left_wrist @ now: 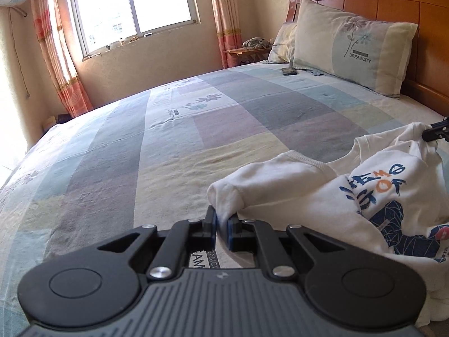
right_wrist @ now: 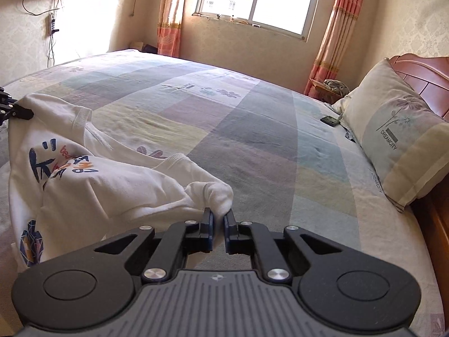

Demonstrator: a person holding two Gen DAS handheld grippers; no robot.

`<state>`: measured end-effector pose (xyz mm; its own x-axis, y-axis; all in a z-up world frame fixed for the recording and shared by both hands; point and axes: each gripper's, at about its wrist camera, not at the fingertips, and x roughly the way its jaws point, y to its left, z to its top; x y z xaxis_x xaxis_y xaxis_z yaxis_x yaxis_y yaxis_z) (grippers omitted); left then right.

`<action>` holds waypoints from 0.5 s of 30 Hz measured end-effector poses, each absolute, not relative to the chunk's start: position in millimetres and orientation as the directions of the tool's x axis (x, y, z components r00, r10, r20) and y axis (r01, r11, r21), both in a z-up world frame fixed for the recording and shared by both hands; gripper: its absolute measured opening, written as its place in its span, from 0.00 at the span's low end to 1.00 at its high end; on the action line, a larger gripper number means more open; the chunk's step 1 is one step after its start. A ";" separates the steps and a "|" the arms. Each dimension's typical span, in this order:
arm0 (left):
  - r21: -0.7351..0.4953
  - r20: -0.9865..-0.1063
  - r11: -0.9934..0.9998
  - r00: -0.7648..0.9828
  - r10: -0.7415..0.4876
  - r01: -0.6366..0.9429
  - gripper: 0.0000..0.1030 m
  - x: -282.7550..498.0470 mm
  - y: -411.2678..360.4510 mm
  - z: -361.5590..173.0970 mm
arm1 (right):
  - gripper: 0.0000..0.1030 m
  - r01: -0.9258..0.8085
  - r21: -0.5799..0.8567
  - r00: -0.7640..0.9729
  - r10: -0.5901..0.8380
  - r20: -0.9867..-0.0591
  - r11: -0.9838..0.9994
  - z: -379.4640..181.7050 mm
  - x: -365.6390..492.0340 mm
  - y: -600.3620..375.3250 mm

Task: Fold clothes
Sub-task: 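Lift the sweatshirt with the left tool and shake it open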

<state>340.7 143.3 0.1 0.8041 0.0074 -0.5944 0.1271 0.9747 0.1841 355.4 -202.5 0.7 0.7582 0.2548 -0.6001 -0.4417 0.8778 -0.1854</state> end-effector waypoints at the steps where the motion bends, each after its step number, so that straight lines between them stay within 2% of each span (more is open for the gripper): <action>1: 0.181 -0.606 0.975 0.796 0.009 0.127 0.05 352.7 144.9 -3.6 | 0.11 -0.439 -0.191 0.755 0.245 -0.608 0.878 -2.9 368.1 -201.9; 11: 0.120 -0.729 0.985 0.684 0.002 0.126 0.06 467.2 150.4 -54.7 | 0.09 -0.416 -0.222 0.693 0.150 -0.705 0.882 -43.8 496.1 -186.6; 12: 0.121 -0.738 0.985 0.675 0.008 0.121 0.12 474.0 149.3 -61.2 | 0.09 -0.414 -0.211 0.682 0.148 -0.717 0.885 -49.6 504.0 -186.5; 15: 0.093 -0.766 0.989 0.643 -0.001 0.114 0.14 484.9 147.8 -78.3 | 0.10 -0.409 -0.174 0.643 0.148 -0.751 0.896 -67.4 526.0 -186.4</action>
<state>484.9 147.8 -78.3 0.6430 -0.0015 -0.7659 0.1135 0.9891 0.0934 526.0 -186.4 -67.4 0.6433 0.1475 -0.7513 -0.4091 0.8957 -0.1744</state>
